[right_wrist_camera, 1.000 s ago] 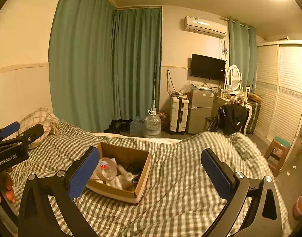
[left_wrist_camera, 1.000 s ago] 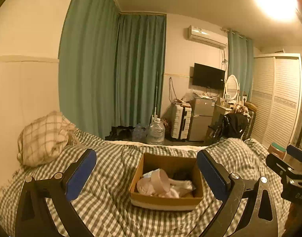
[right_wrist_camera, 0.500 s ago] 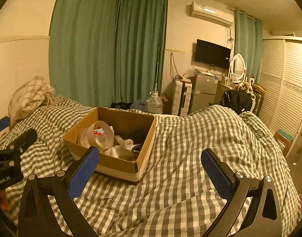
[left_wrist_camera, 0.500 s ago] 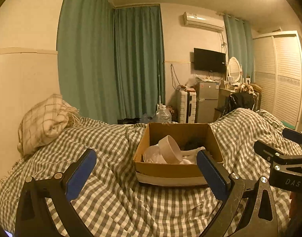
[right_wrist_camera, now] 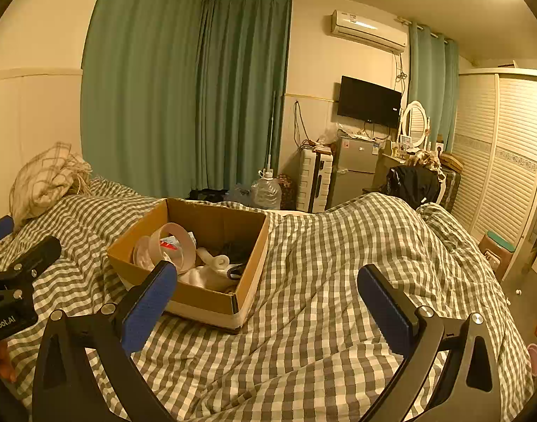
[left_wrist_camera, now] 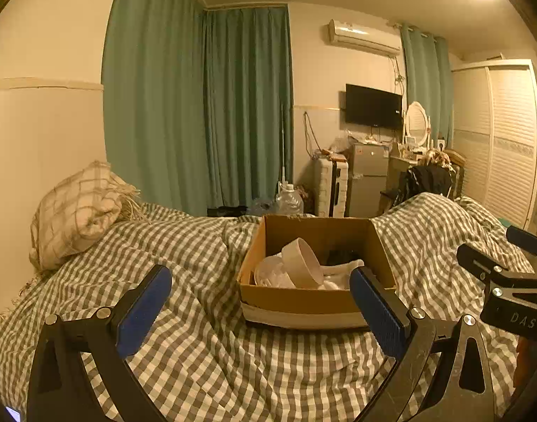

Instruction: Organize objects

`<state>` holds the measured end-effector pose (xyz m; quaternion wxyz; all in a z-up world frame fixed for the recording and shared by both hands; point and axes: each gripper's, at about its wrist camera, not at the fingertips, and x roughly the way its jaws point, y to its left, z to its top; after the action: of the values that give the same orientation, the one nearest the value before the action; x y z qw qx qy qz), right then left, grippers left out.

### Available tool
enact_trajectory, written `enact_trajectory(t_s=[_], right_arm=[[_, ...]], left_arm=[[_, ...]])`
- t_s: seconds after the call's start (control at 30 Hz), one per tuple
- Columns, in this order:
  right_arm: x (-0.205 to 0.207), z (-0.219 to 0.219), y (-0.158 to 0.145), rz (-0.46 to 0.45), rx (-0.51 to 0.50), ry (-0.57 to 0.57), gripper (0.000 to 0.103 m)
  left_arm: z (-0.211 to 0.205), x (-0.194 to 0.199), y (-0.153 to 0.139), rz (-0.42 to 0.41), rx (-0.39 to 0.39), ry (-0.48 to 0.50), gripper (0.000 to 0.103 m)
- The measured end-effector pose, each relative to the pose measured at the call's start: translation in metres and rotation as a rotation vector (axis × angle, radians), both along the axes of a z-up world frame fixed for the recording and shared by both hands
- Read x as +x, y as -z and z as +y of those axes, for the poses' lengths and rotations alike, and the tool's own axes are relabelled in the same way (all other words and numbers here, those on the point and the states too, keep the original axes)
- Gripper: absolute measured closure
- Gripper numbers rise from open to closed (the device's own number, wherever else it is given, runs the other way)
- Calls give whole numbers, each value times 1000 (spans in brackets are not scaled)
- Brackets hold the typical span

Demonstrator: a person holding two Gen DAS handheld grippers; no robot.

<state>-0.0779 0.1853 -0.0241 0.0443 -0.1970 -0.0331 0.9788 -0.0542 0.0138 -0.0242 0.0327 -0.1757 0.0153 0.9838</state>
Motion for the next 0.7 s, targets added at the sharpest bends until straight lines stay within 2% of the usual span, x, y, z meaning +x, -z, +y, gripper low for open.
enact_trajectory(t_s=[0.7], right_arm=[[-2,0,2,-6,5,16,0]], left_arm=[[-3,0,1,-1,5,-4,0]])
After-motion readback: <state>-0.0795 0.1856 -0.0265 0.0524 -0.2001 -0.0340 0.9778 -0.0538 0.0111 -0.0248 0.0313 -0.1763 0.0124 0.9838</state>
